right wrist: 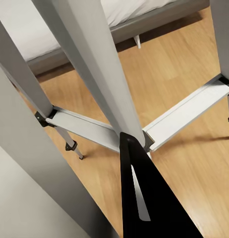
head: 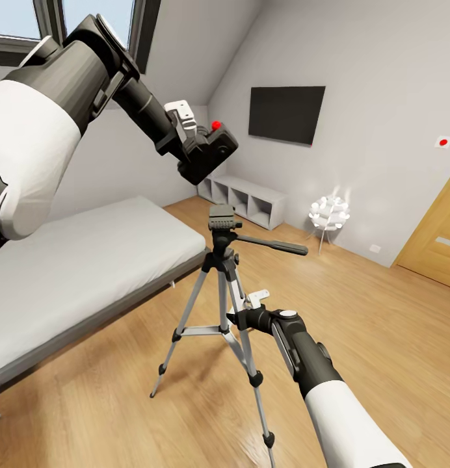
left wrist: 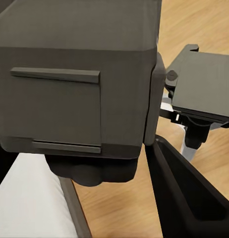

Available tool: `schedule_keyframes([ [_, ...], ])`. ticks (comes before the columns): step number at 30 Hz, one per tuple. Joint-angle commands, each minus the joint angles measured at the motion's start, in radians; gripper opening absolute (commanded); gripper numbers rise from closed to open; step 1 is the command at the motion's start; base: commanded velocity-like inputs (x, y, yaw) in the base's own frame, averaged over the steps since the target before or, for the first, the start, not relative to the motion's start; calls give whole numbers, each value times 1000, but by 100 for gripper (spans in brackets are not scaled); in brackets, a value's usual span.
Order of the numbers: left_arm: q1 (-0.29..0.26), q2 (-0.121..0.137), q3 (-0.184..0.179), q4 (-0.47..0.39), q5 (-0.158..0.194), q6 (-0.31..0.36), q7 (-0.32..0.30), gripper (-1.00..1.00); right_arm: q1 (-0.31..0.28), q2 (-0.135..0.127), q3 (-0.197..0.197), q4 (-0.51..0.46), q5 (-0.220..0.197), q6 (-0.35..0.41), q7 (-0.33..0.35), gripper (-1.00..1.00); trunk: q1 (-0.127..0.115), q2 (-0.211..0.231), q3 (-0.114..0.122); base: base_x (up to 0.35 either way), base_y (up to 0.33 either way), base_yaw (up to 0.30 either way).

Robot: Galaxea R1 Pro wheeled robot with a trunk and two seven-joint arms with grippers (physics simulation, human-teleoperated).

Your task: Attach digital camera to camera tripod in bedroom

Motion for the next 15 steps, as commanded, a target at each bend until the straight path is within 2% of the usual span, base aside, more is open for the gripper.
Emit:
schedule_keyframes([
  [1, -1, 0, -1, -1, -7, 6, -9, -100, -1, 0, -1, -2, 16, 1, 7, -100, 1, -2, -2, 0, 0, 0],
  [10, -2, -5, -27, 13, -23, 4, -25, -100, -1, 0, -1, -1, 17, 0, 7, -100, 1, -2, -2, 0, 0, 0],
  [15, -3, -24, -58, 31, -39, 3, -27, -100, -1, 0, -1, 0, 16, 0, 7, -100, 1, -2, -2, 0, 0, 0],
])
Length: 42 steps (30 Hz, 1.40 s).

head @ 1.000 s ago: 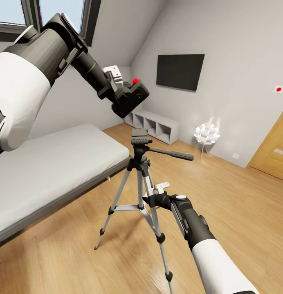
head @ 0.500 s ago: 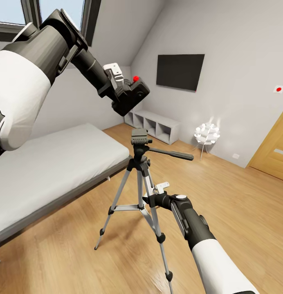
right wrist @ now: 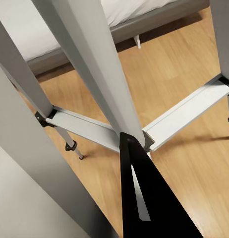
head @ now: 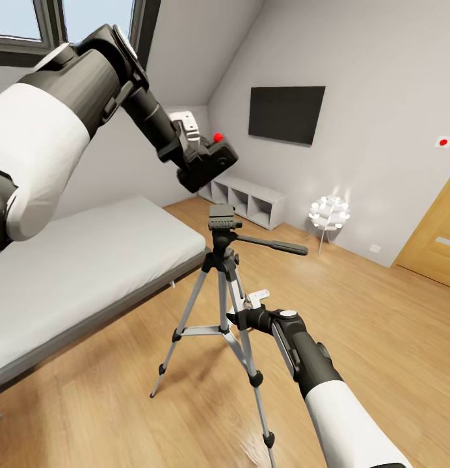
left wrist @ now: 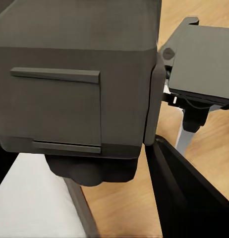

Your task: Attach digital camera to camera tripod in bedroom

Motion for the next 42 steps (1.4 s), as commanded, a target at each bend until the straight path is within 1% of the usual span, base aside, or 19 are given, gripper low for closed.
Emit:
schedule_keyframes([
  [1, -1, -6, -7, 0, -12, 8, -7, -100, -1, 0, -1, -2, 16, 1, 7, -100, 1, -2, -2, 0, 0, 0],
  [5, -1, -29, -28, -5, -22, 7, -8, -100, -1, 0, -1, -2, 16, 1, 7, -100, 1, -2, -2, 0, 0, 0],
  [6, -1, -47, -251, -7, -21, 7, -8, -100, -1, 0, -1, -1, 68, 1, 7, -100, 1, -2, -2, 0, 0, 0],
  [7, -1, -49, -266, -10, -19, 8, -8, -100, -1, 0, -1, -1, 68, 1, 7, -100, 1, -2, -2, 0, 0, 0],
  [10, -1, -46, -280, -15, -2, 6, -8, -100, -1, 0, -1, 0, 68, 1, 7, -100, 1, -2, -2, 0, 0, 0],
  [13, -1, -33, -286, -18, 41, 6, -9, -100, -1, 0, -1, 1, 68, 1, 7, -100, 1, -2, -2, 0, 0, 0],
  [15, -1, -19, -288, -27, 88, 5, -9, -100, -1, 0, -1, 1, 68, 0, 6, -100, 1, -2, -2, 0, 0, 0],
  [16, -1, -6, -289, -41, 121, 5, -9, -100, -1, 0, -1, 2, 68, 0, 6, -100, 1, -2, -2, 0, 0, 0],
  [17, -1, 2, -289, -51, 136, 5, -9, -100, -1, 0, -1, 3, 68, 0, 6, -100, 1, -2, -2, 0, 0, 0],
  [19, -1, 41, -290, -103, 196, 5, -9, -100, -1, 0, -1, 4, 68, 0, 5, -100, 1, -2, -2, 0, 0, 0],
  [24, -1, 108, -290, -178, 282, 6, -9, -100, -1, 0, -1, 5, 68, -1, 5, -100, 1, -2, -2, 0, 0, 0],
  [26, -1, 144, -291, -212, 341, 12, -9, -100, -1, 0, -1, 5, 68, -1, 5, -100, 1, -2, -2, 0, 0, 0],
  [27, -1, 153, -292, -226, 360, 15, -9, -100, -1, 0, -1, 6, 68, -1, 5, -100, 1, -2, -2, 0, 0, 0],
  [30, -1, 185, -301, -304, 453, 42, -9, -100, -1, 0, -1, 6, 69, -1, 4, -100, 1, -2, -2, 0, 0, 0],
  [31, -1, 191, -304, -318, 467, 54, -9, -100, -1, 0, -1, 6, 69, -1, 3, -100, 1, -2, -2, 0, 0, 0],
  [33, -1, 210, -328, -362, 503, 108, -9, -100, -1, -2, -1, 6, 69, -1, 3, -100, 1, -2, -2, 0, 0, 0],
  [36, -1, 220, -373, -396, 524, 160, -9, -100, -1, -3, -1, 7, 68, -1, 2, -100, 1, -2, -2, 0, 0, 0],
  [38, -1, 219, -396, -411, 537, 182, -9, -100, -1, -4, -1, 7, 68, -2, 2, -100, 1, -2, -2, 0, 0, 0],
  [42, -1, 215, -472, -436, 591, 254, -9, -100, -1, -4, -1, 7, 68, -2, 2, -100, 1, -2, -2, 0, 0, 0],
])
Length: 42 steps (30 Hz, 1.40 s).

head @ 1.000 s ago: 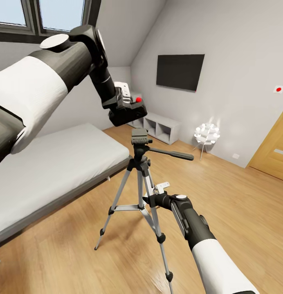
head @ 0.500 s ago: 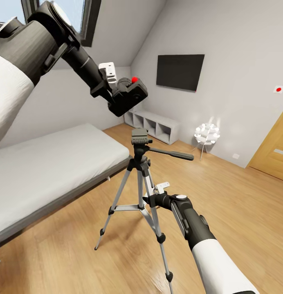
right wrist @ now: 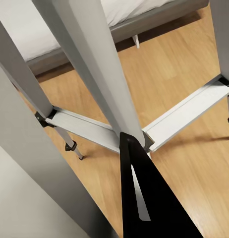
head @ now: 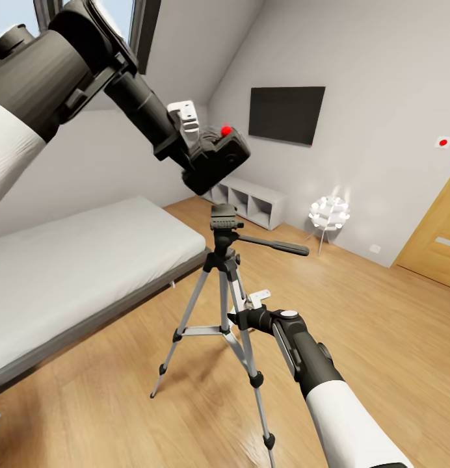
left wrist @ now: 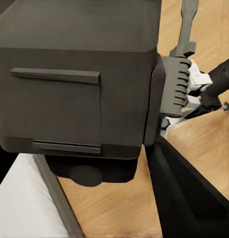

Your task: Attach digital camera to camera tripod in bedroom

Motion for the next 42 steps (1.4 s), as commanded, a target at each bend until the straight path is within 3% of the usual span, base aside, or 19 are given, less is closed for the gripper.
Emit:
schedule_keyframes([
  [1, -2, 1, -14, -3, -3, 17, -8, -100, 0, 1, 0, 5, 76, -2, 6, -100, 1, -2, -2, 0, 0, 0],
  [5, -2, 3, -85, -9, 8, 47, -7, -100, 0, 0, 0, 5, 76, -3, 6, -100, 1, -2, -2, 0, 0, 0],
  [7, -2, 3, -97, -9, 8, 51, -7, -100, 0, 0, 0, 5, 76, -4, 6, -100, 1, -2, -2, 0, 0, 0],
  [27, -45, -4, -119, -31, -30, 48, -7, -100, 0, 2, 0, 5, 76, -4, 6, -100, 1, -2, -2, 0, 0, 0],
  [32, -46, -25, -120, -29, -100, 49, -7, -100, 0, 3, 0, 5, 76, -3, 6, -100, 1, -2, -2, 0, 0, 0],
  [33, -46, -46, -120, -24, -137, 50, -7, -100, 0, 3, 0, 5, 76, -3, 5, -100, 1, -2, -2, 0, 0, 0],
  [42, -46, -119, -121, 6, -237, 50, -7, -100, 0, 5, 0, 5, 76, -4, 5, -100, 1, -2, -2, 0, 0, 0],
])
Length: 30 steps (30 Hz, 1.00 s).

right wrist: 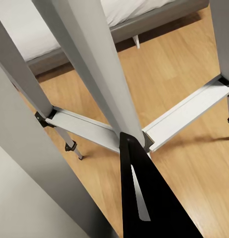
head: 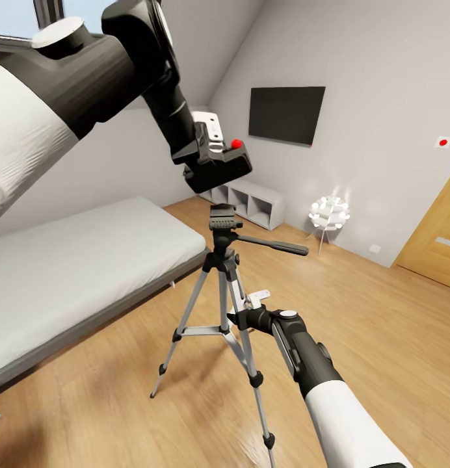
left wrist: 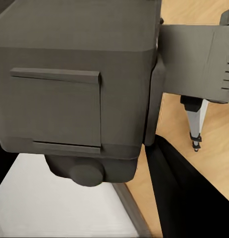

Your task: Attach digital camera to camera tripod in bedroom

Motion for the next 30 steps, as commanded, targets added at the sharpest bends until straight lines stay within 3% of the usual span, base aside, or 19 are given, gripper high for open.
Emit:
schedule_keyframes([
  [1, -2, -2, -2, 0, -13, 7, -9, -100, 0, 1, -1, 6, 70, -4, 6, -100, 1, -2, -2, 0, 0, 0],
  [7, -2, -11, -15, 5, -30, 6, -8, -100, 0, 1, -1, 6, 69, -4, 6, -100, 1, -2, -2, 0, 0, 0],
  [9, -2, -12, -47, 6, -30, 6, -8, -100, 0, 1, -1, 6, 70, -4, 6, -100, 1, -2, -2, 0, 0, 0],
  [11, -2, -14, -107, 8, -25, 6, -8, -100, 0, 1, -1, 6, 70, -4, 6, -100, 1, -2, -2, 0, 0, 0],
  [15, -2, -20, -153, 9, -17, 6, -8, -100, 0, 1, -1, 6, 71, -4, 6, -100, 1, -2, -2, 0, 0, 0],
  [25, -2, -24, -168, 7, -8, 5, -9, -100, 0, 0, -1, 7, 71, -4, 5, -100, 1, -2, -2, 0, 0, 0],
  [27, -2, -23, -168, 7, 6, 5, -9, -100, 0, 0, -1, 7, 71, -4, 6, -100, 1, -2, -2, 0, 0, 0],
  [30, -2, -22, -168, 9, 59, 5, -9, -100, 0, 1, -1, 7, 71, -4, 5, -100, 1, -2, -2, 0, 0, 0],
])
